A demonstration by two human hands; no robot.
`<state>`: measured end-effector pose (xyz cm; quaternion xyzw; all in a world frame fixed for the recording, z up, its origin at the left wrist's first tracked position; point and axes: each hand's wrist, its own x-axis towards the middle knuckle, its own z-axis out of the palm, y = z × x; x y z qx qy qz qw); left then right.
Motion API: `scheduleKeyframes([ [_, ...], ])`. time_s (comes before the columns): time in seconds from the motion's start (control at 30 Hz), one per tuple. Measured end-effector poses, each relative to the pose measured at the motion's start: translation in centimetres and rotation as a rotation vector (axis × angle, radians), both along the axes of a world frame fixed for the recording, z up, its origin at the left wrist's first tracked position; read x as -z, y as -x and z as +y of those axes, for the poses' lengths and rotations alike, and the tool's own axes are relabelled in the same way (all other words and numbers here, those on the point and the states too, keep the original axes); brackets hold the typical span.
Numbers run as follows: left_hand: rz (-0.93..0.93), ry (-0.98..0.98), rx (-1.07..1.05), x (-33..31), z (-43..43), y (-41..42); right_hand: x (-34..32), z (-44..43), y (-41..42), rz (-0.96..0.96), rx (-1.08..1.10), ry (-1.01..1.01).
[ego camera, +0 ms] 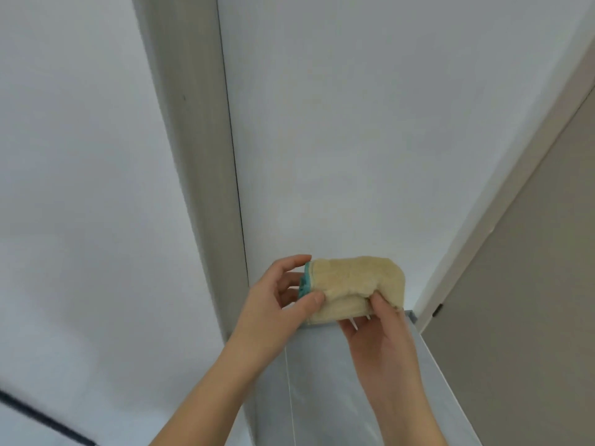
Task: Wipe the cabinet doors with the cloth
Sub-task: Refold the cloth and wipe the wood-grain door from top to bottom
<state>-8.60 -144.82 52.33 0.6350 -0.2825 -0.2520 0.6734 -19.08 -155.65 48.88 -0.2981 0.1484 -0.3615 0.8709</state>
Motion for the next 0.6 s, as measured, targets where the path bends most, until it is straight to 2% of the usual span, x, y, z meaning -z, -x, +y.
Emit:
scheduleKeyframes([
  [0.2,0.200,0.044,-0.083,0.9,-9.6,0.2,-0.5,-10.8,0.4,0.128,-0.062,0.171],
  [0.4,0.177,0.034,-0.155,2.0,-14.4,-2.5,-0.6,-17.6,-4.2,0.174,-0.210,0.218],
  [0.6,0.146,-0.050,-0.319,3.4,-16.2,-8.4,0.8,-19.9,-12.0,0.242,-0.305,0.250],
])
